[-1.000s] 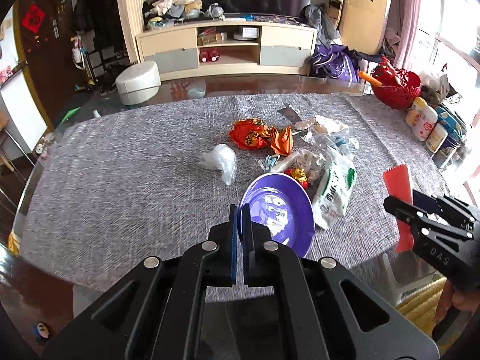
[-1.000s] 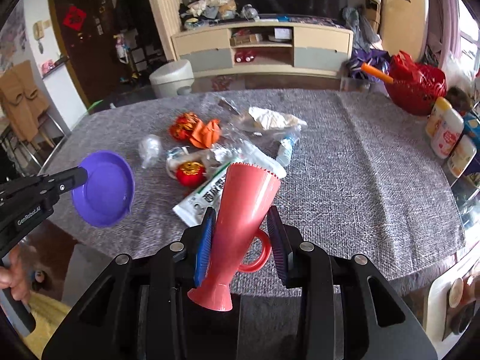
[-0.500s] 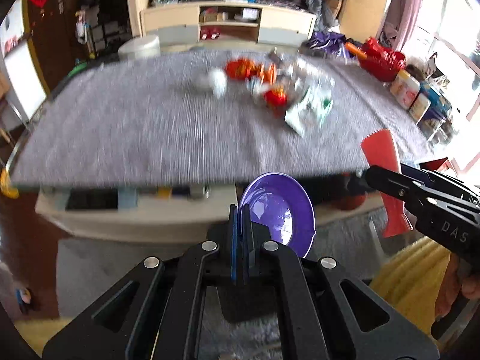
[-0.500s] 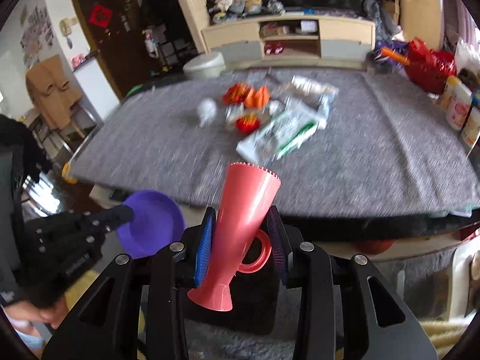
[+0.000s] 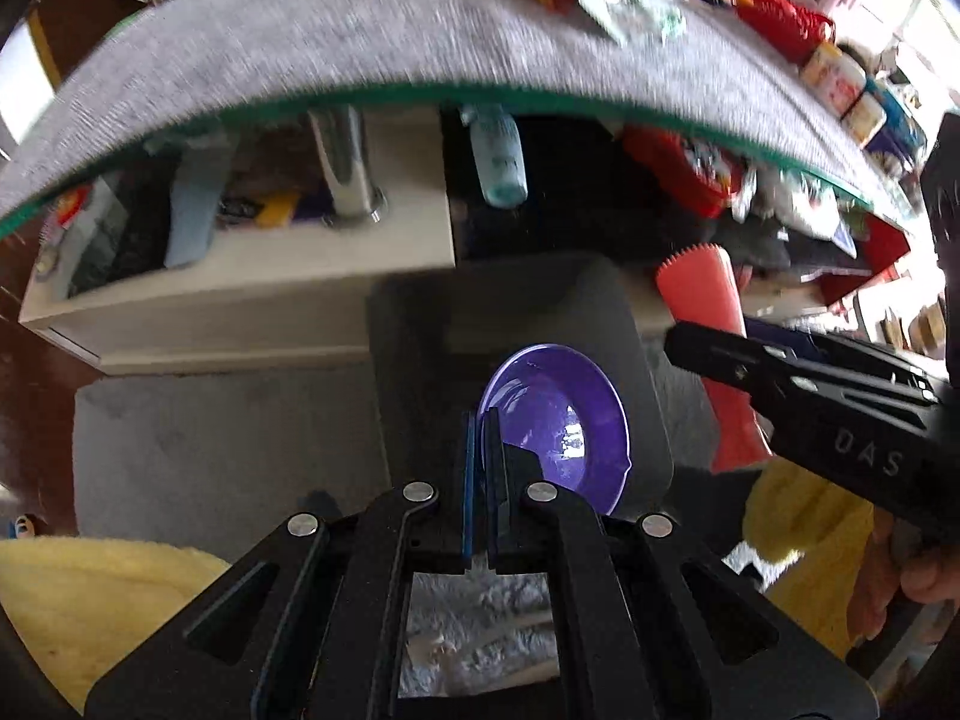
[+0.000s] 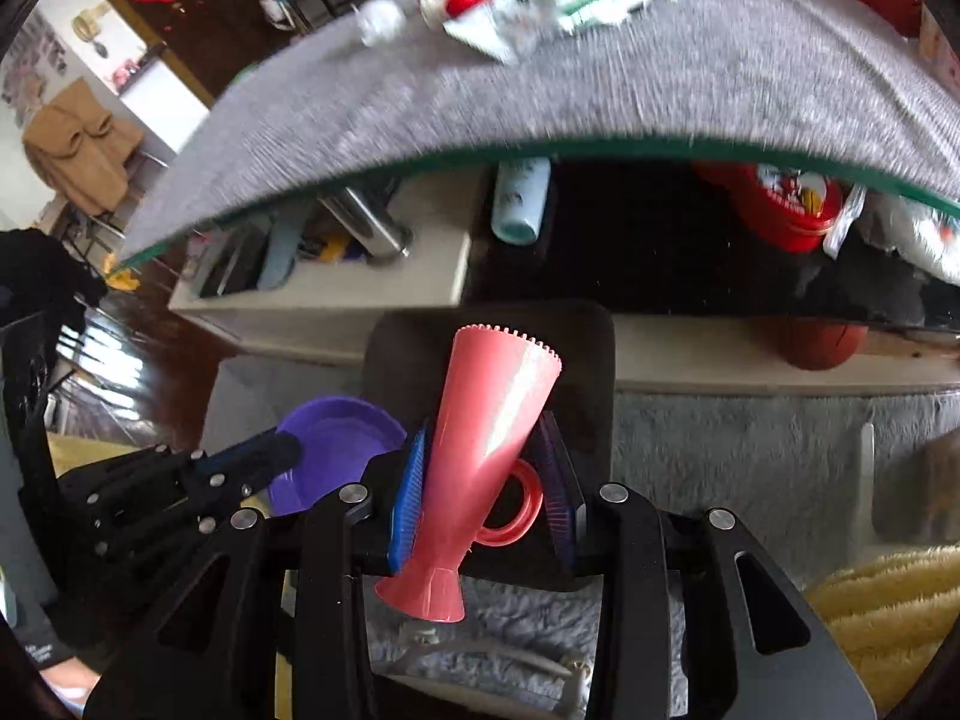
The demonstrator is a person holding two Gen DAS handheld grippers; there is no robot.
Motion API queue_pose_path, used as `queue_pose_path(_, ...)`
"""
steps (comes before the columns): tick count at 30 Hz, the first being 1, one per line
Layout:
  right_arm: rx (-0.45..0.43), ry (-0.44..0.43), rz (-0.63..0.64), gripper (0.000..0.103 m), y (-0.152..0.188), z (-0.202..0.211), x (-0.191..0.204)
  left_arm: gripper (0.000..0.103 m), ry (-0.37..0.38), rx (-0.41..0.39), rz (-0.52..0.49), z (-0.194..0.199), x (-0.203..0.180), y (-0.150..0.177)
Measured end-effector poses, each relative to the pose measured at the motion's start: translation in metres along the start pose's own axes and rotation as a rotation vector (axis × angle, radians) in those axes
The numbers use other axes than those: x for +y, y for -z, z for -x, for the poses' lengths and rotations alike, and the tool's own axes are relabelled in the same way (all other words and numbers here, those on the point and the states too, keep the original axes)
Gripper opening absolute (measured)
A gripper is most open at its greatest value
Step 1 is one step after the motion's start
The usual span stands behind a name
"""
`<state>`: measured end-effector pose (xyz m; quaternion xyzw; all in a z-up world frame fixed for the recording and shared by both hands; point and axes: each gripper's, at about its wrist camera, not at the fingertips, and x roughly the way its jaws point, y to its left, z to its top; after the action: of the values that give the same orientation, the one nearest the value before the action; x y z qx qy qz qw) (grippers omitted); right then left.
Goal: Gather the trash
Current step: 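Carry the cup and plate down to the bin under the table with both tools, then open both tools to drop the cup and plate into the bin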
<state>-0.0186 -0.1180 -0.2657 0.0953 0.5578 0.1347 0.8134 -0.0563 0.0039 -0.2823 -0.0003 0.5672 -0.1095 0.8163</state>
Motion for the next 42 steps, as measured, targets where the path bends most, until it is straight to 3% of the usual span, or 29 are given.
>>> queue_pose_path(8,0.013,-0.004,-0.01,0.038,-0.001,-0.007,-0.001,0.005,0.038,0.039,-0.014,-0.009,-0.003,0.003)
queue_pose_path(12,0.001,0.004,-0.036,0.045,-0.004,-0.005,-0.006,0.022,0.032,0.047,-0.009,-0.01,-0.003,0.001)
queue_pose_path(17,-0.025,0.019,-0.067,0.049,-0.007,0.003,-0.015,0.032,0.018,0.043,0.001,-0.008,0.001,-0.003)
queue_pose_path(25,-0.114,0.062,-0.069,0.049,-0.019,0.034,-0.022,0.036,0.015,0.006,-0.005,0.009,-0.001,-0.014)
queue_pose_path(30,-0.217,0.085,-0.08,0.049,-0.049,0.072,-0.029,0.063,-0.029,-0.112,-0.023,0.047,0.0,-0.045)
queue_pose_path(36,-0.231,0.081,-0.076,0.049,-0.09,0.089,-0.036,0.069,-0.068,-0.174,-0.074,0.073,0.003,-0.088)
queue_pose_path(42,-0.208,0.073,-0.086,0.049,-0.122,0.08,-0.039,0.07,-0.102,-0.22,-0.107,0.083,0.011,-0.126)
